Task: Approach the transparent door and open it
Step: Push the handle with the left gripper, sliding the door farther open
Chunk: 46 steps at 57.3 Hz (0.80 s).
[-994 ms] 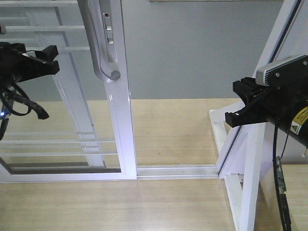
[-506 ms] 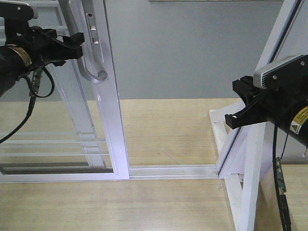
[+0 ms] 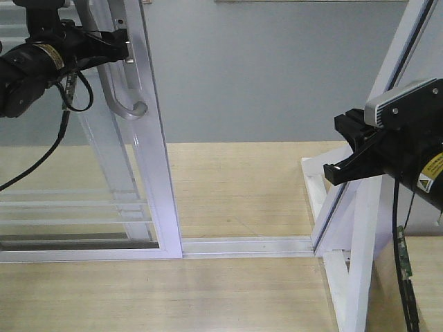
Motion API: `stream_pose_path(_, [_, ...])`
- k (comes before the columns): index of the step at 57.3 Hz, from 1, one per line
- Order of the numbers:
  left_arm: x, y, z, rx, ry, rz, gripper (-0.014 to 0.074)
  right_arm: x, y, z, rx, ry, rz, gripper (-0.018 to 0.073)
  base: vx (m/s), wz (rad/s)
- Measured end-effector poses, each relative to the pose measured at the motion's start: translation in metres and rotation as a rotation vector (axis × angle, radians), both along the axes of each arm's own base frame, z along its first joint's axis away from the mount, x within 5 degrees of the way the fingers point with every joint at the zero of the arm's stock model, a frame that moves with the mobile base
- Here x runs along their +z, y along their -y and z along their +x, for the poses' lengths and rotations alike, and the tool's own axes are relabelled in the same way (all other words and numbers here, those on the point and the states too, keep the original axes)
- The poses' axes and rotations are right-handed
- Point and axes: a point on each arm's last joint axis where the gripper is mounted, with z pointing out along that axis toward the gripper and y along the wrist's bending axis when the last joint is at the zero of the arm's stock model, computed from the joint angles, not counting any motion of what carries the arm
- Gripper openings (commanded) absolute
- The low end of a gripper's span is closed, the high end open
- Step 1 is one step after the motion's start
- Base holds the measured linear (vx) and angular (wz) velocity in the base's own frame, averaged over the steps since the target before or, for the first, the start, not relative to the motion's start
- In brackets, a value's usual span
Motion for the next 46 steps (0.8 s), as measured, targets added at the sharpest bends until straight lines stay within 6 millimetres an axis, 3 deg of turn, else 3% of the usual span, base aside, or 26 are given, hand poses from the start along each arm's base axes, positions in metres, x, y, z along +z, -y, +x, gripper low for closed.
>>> stream_pose_path(8, [-0.001, 0.0, 0.002, 0.006, -0.009, 0.005, 0.0477, 0.0, 0.0, 0.0, 0.006, 0.008, -0.017, -0.0004, 0.0, 0.0])
stream_pose_path(22, [-0.002, -0.004, 0.003, 0.034, -0.04, 0.013, -0.0009, 0.0, 0.0, 0.0, 0.014, 0.017, -0.04, -0.0004, 0.0, 0.0])
stream_pose_path(46, [0.001, -0.01, 0.004, 0.058, -0.056, 0.03, 0.0, 0.0, 0.0, 0.0, 0.015, 0.018, -0.042, -0.0004, 0.0, 0.0])
